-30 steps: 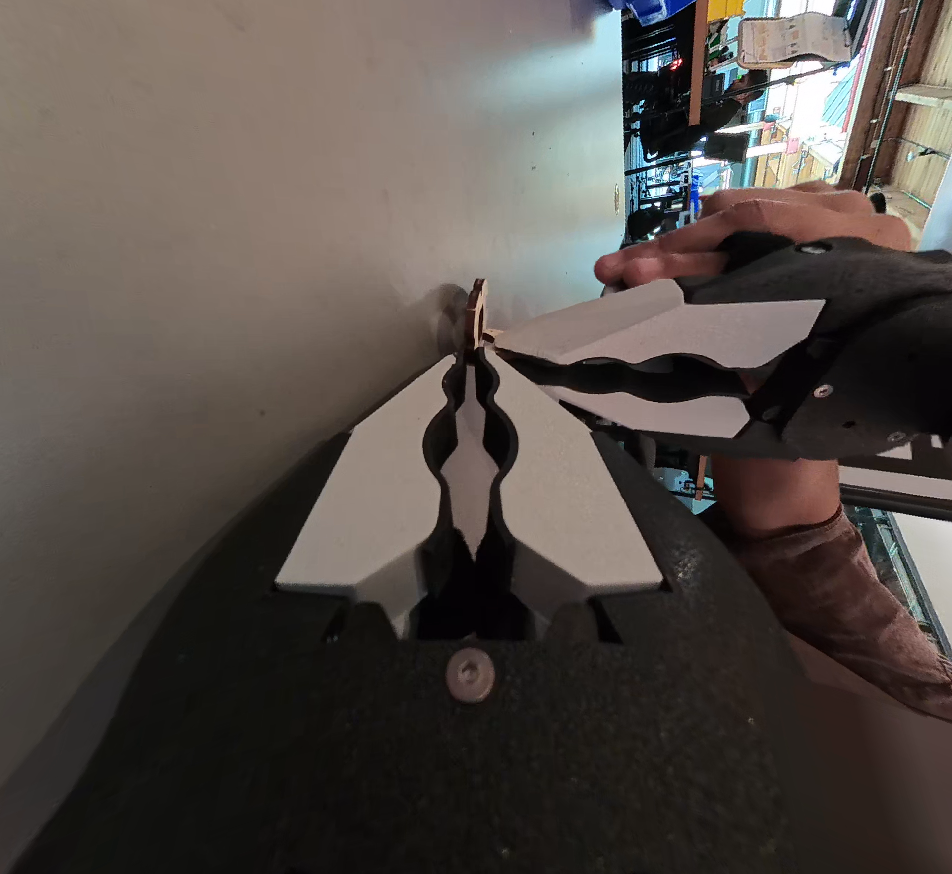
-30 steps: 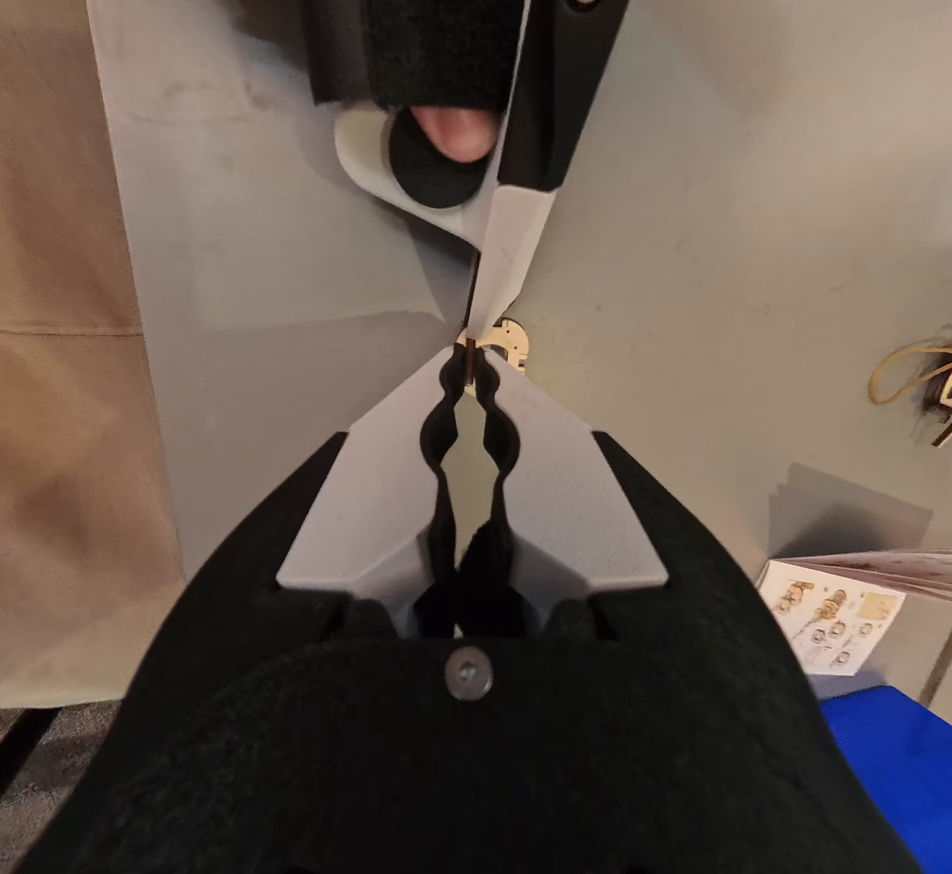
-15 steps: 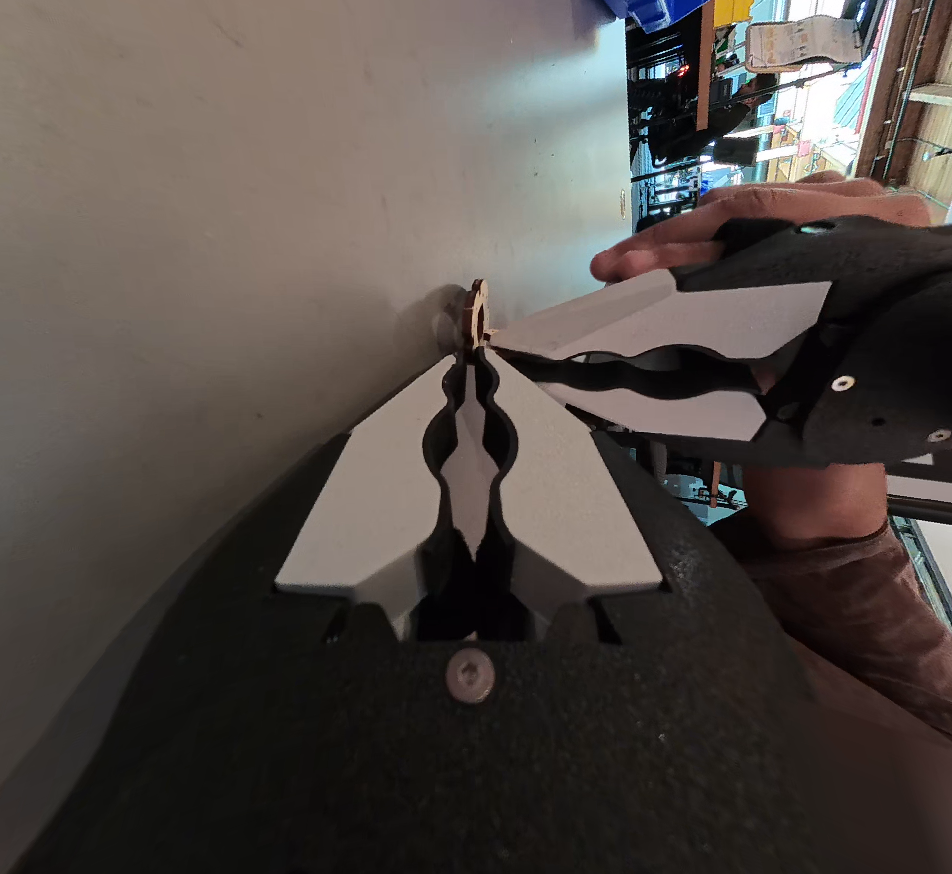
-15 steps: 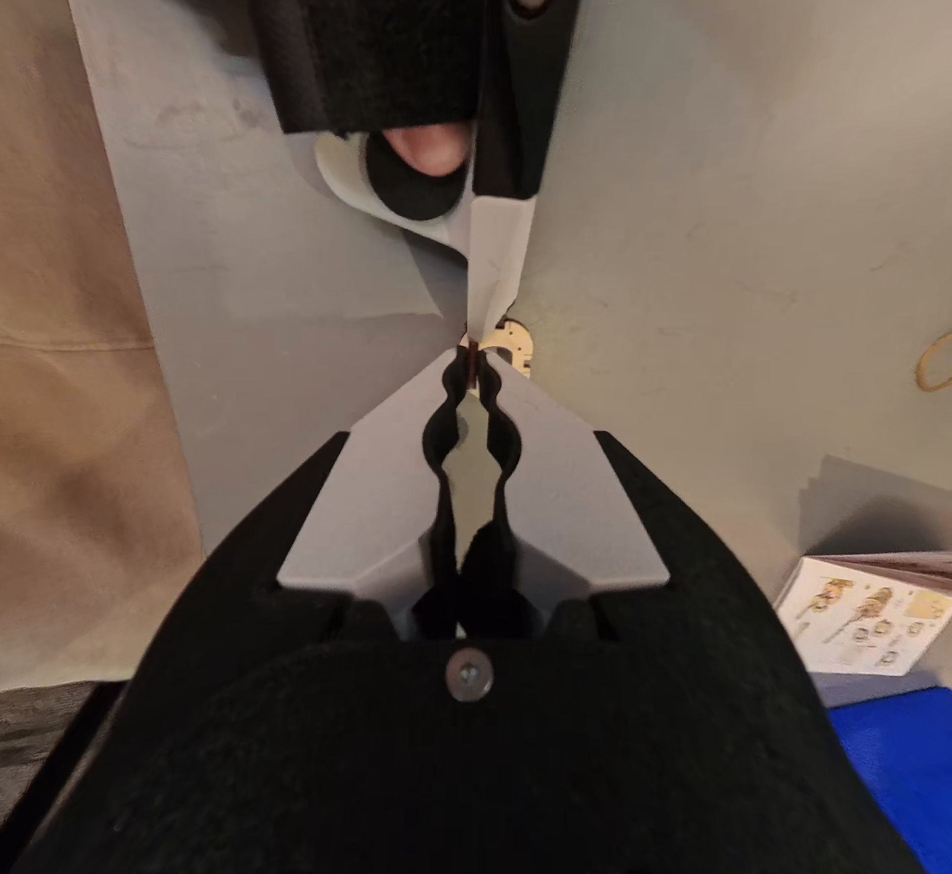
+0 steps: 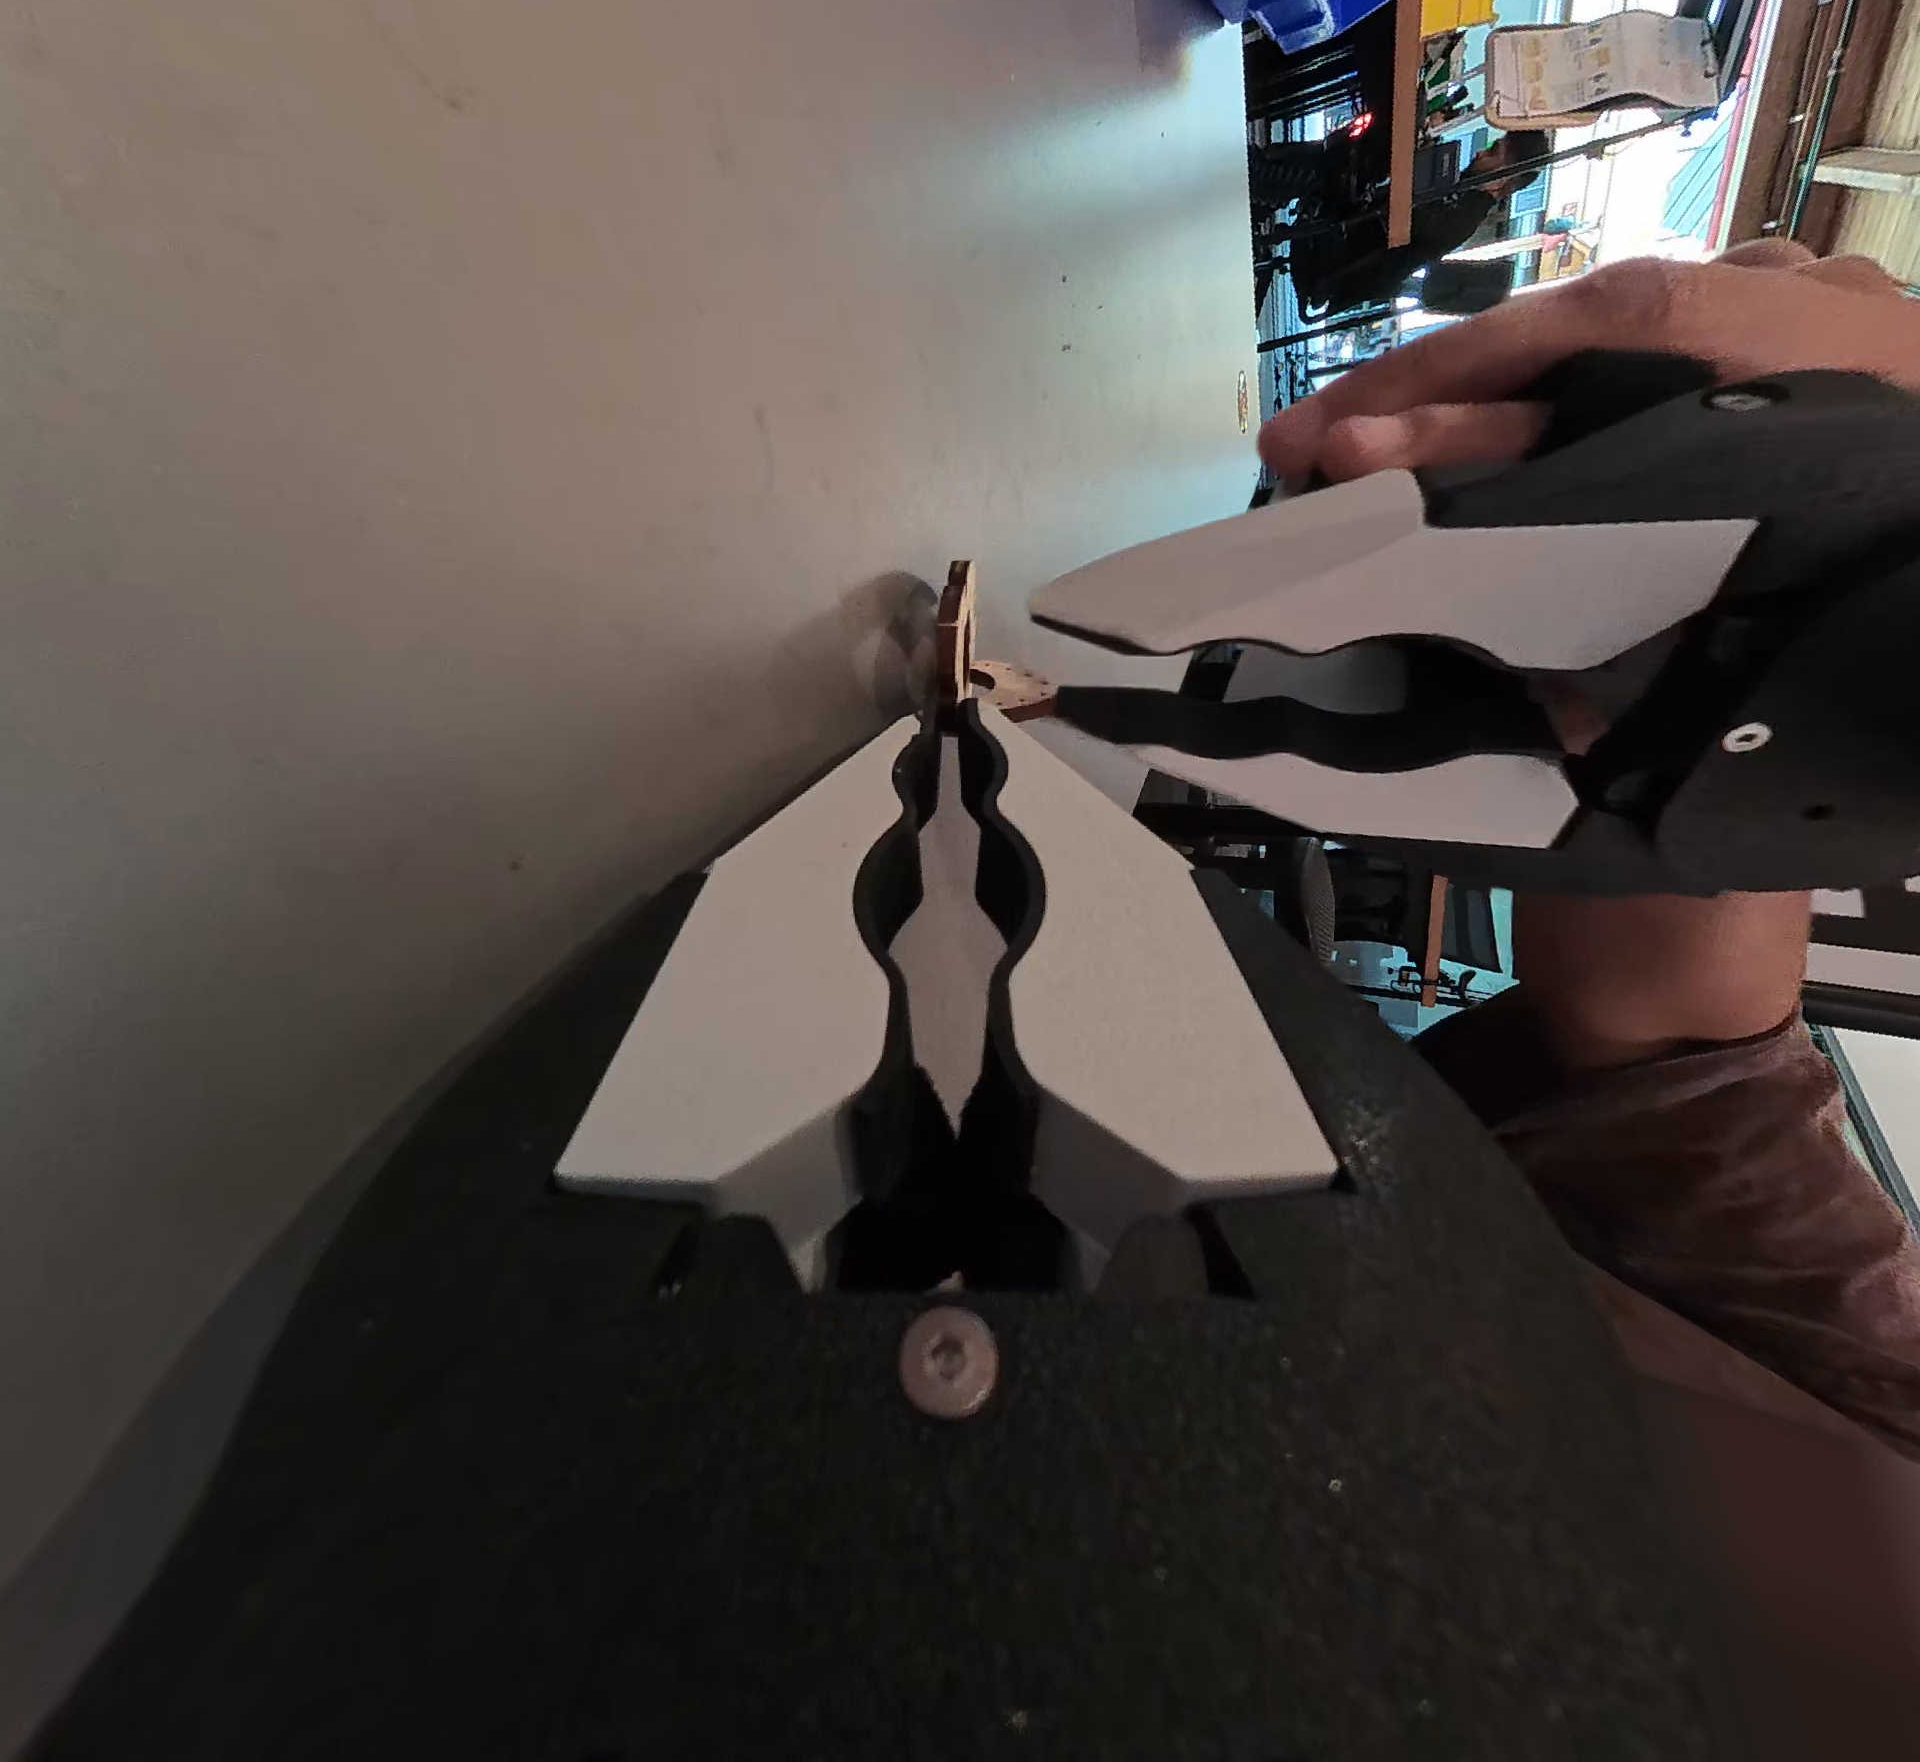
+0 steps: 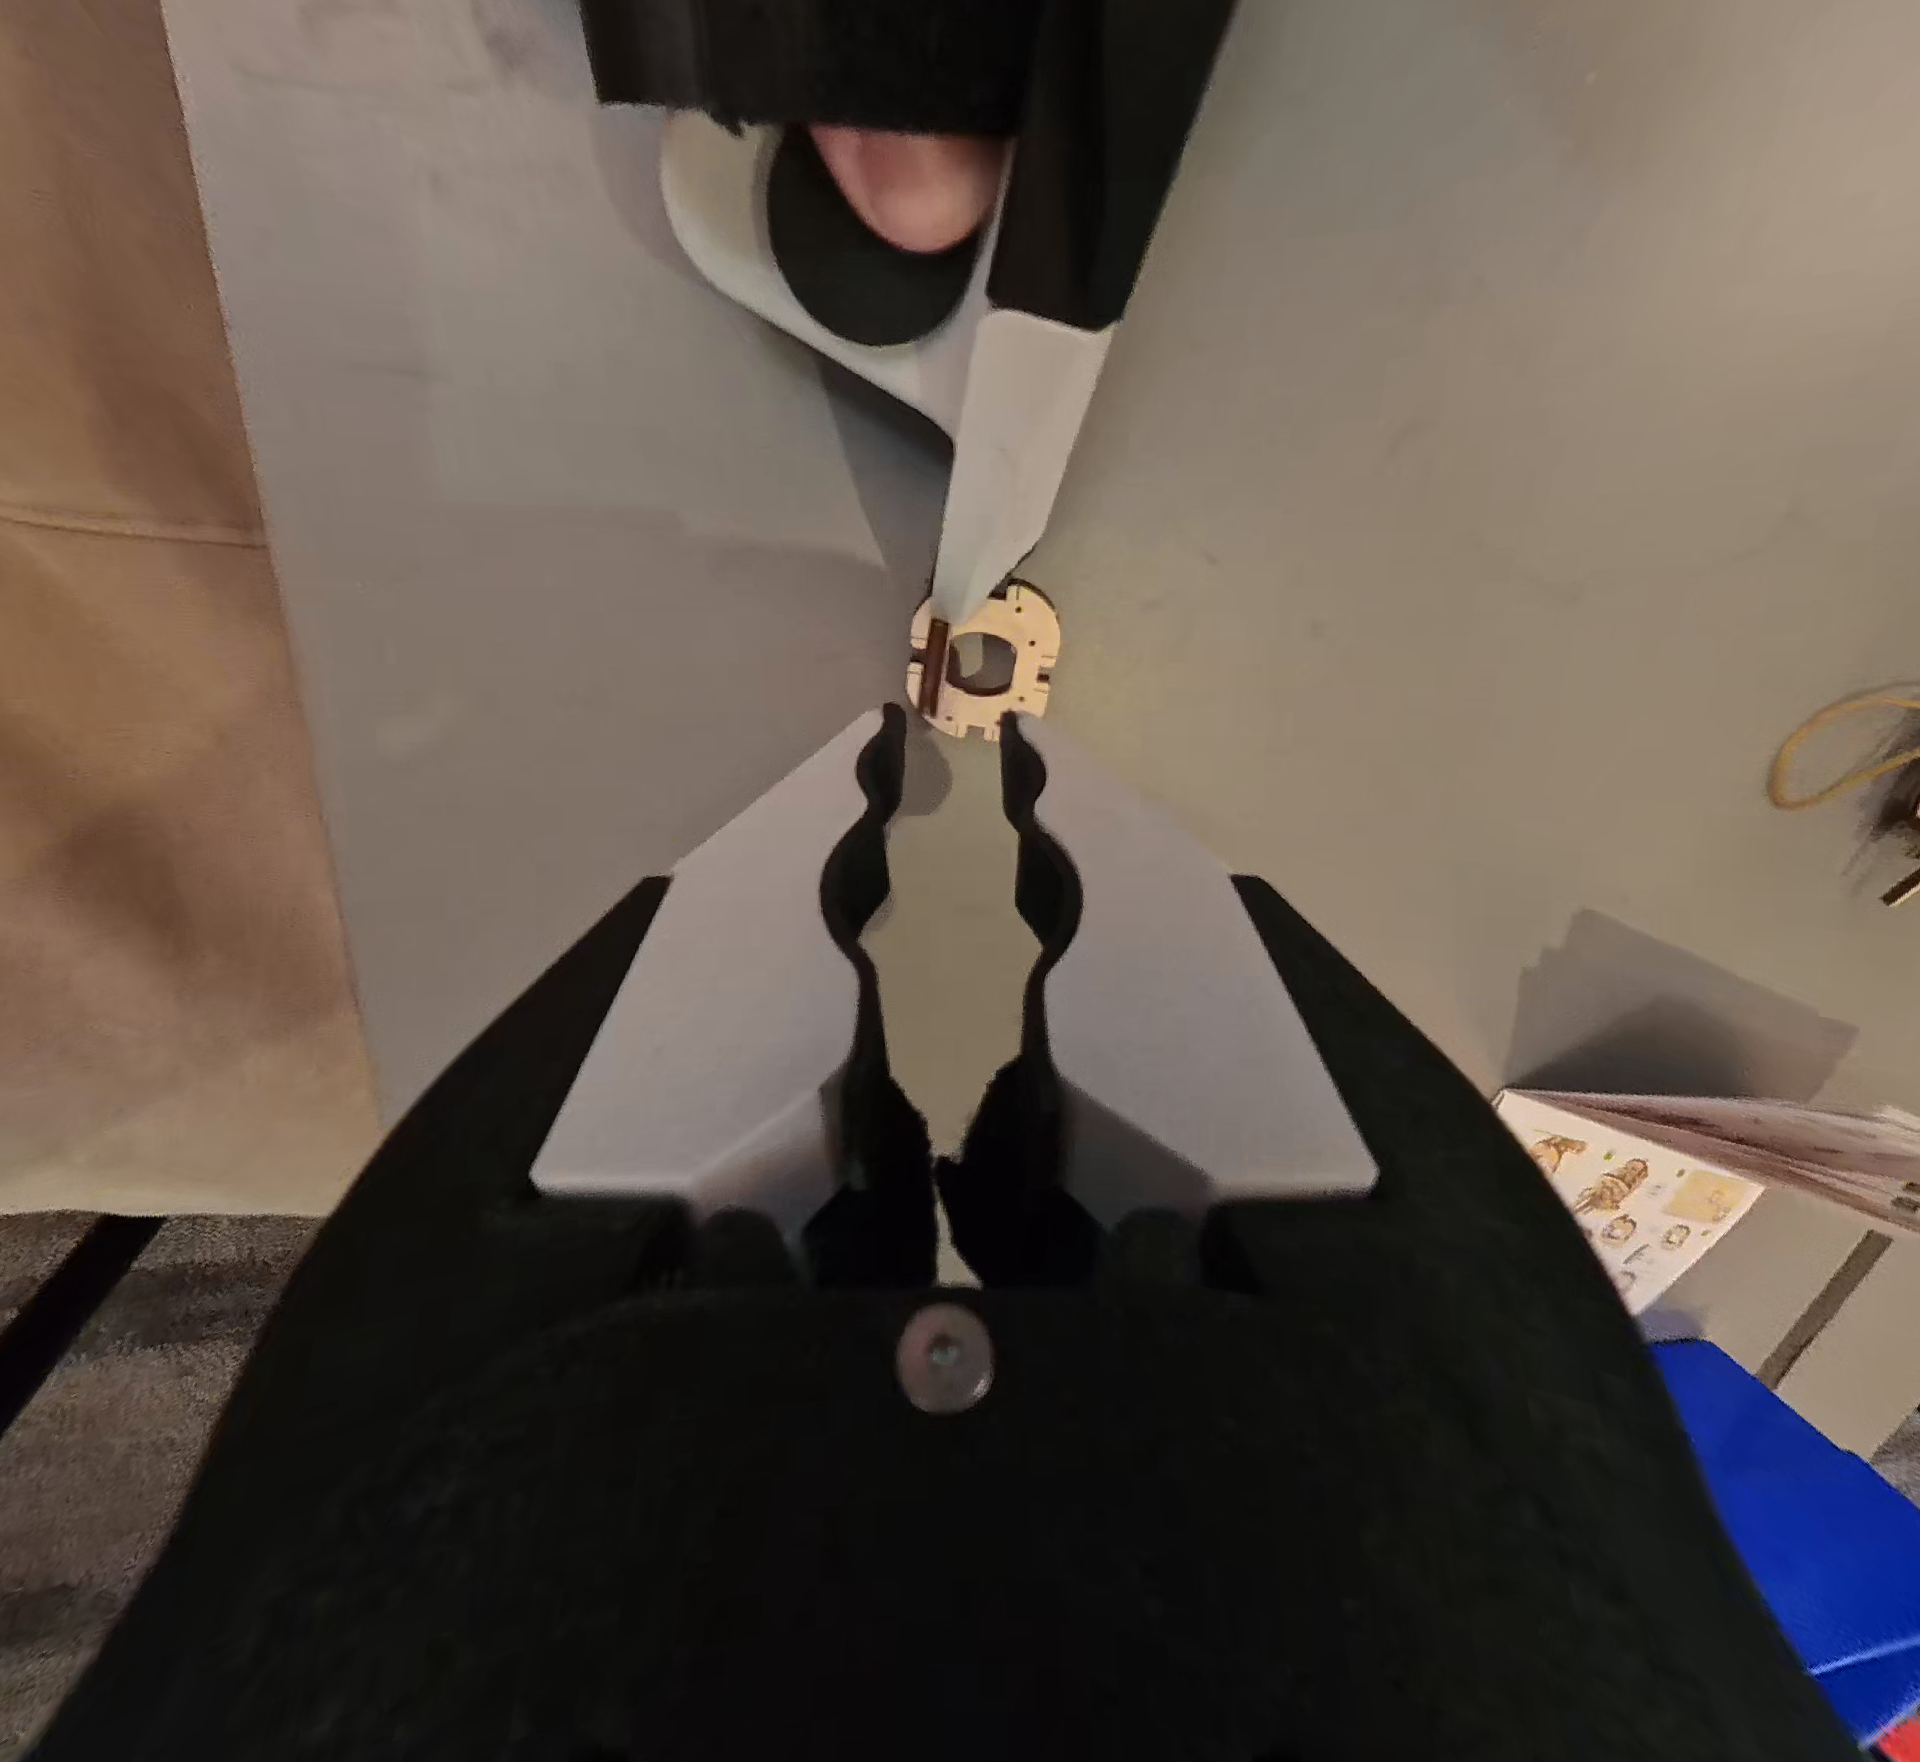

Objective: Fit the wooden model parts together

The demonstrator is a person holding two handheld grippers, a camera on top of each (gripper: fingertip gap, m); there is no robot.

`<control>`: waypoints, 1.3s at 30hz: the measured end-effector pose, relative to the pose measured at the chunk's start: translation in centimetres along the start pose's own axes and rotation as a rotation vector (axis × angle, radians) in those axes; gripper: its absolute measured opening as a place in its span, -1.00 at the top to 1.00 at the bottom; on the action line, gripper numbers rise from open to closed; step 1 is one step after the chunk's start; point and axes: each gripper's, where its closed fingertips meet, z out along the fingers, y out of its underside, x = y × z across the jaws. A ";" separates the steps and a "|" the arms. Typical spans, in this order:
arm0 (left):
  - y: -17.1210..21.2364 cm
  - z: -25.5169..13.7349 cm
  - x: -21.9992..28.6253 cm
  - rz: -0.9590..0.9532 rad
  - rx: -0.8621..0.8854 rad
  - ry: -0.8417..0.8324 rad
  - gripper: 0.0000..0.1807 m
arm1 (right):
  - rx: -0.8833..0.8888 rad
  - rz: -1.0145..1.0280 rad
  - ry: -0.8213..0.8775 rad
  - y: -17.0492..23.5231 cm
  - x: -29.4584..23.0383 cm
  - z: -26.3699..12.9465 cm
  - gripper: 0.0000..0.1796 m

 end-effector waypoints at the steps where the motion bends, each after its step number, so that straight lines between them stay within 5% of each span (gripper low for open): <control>1: 0.0 0.0 0.0 0.000 0.000 0.001 0.99 | -0.003 -0.010 0.001 0.0 0.0 0.2 0.84; 5: -0.1 0.0 0.0 -0.002 0.005 0.002 0.99 | -0.012 -0.025 -0.009 0.0 -0.2 0.6 0.96; 31: -0.3 -0.1 -0.3 0.010 -0.001 -0.025 0.99 | -0.154 -0.062 -0.111 0.5 0.1 1.2 0.98; 39: -0.4 -0.1 -0.3 0.022 0.006 -0.018 0.99 | -0.025 0.099 -0.181 0.5 -0.1 0.5 0.97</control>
